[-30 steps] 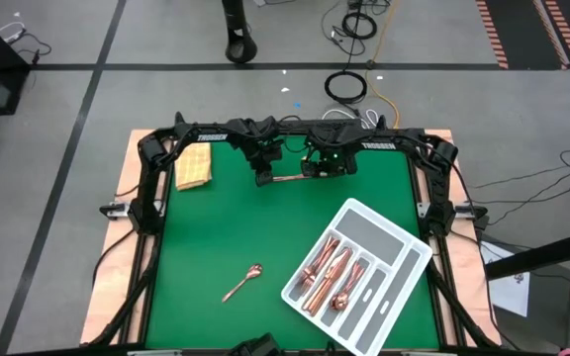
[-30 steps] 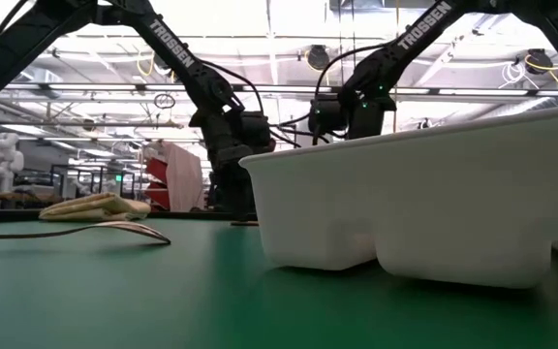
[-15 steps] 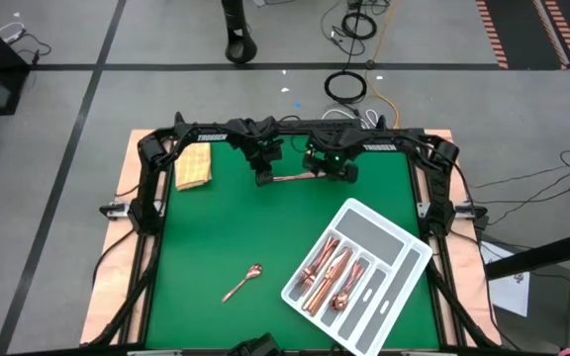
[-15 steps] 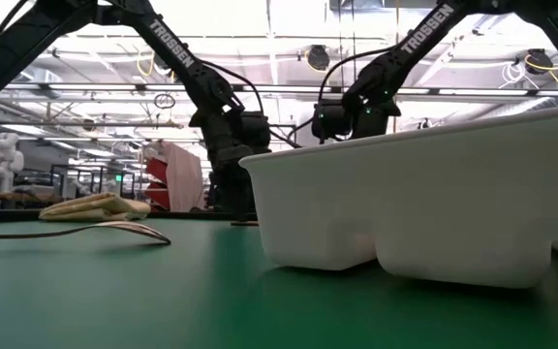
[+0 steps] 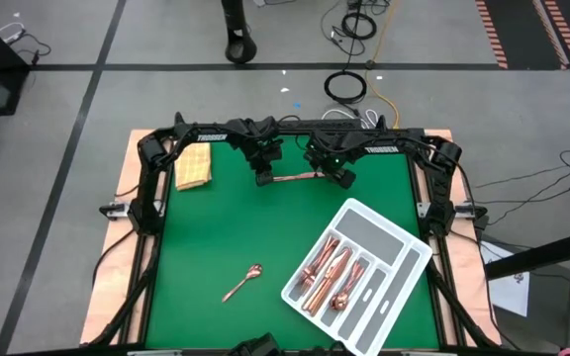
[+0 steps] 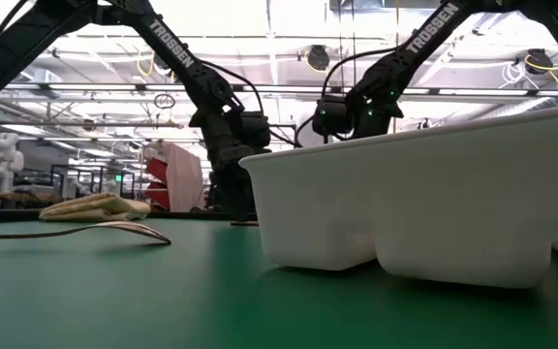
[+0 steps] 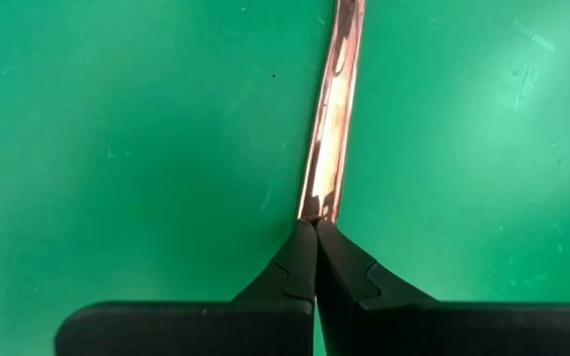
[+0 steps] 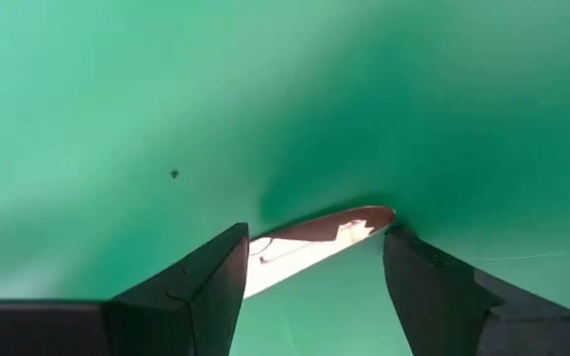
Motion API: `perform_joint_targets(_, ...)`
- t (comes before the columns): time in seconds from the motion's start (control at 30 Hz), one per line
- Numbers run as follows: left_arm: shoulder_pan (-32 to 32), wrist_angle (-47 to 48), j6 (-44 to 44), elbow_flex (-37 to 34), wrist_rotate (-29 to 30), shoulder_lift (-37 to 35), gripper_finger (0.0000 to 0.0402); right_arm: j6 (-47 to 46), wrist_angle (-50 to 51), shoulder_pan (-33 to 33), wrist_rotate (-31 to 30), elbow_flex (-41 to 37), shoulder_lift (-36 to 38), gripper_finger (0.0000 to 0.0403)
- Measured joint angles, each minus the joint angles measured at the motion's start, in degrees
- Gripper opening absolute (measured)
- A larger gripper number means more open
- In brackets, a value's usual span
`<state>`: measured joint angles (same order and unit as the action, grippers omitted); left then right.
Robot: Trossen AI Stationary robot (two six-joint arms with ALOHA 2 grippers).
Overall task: Sort silverware
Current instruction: Put the bronze knife into the silverware tray
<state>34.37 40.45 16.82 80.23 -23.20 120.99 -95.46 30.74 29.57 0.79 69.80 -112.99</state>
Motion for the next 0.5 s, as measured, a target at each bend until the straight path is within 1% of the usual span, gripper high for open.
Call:
perform_joint_targets(0.1, 0.0, 0.0, 0.0, 0.0, 0.0, 0.0, 0.0000, -2.2, 0.0, 0.0, -0.7, 0.0, 0.0, 0.0216)
perform_joint_targets(0.23, 0.0, -0.1, 0.0, 0.0, 0.0, 0.0, 0.0000, -4.4, -0.2, -0.1, -2.2, 0.0, -0.1, 0.0183)
perform_joint_targets(0.33, -0.1, -0.2, 0.0, 0.0, 0.0, 0.0, 0.0000, -3.8, -0.1, -0.1, -3.7, 0.0, -0.2, 0.0138)
perform_joint_targets(0.5, -1.0, -0.3, 0.0, 0.0, -0.1, -0.2, 0.0000, 0.5, -2.9, 0.0, -6.3, -0.1, -0.3, 0.0031)
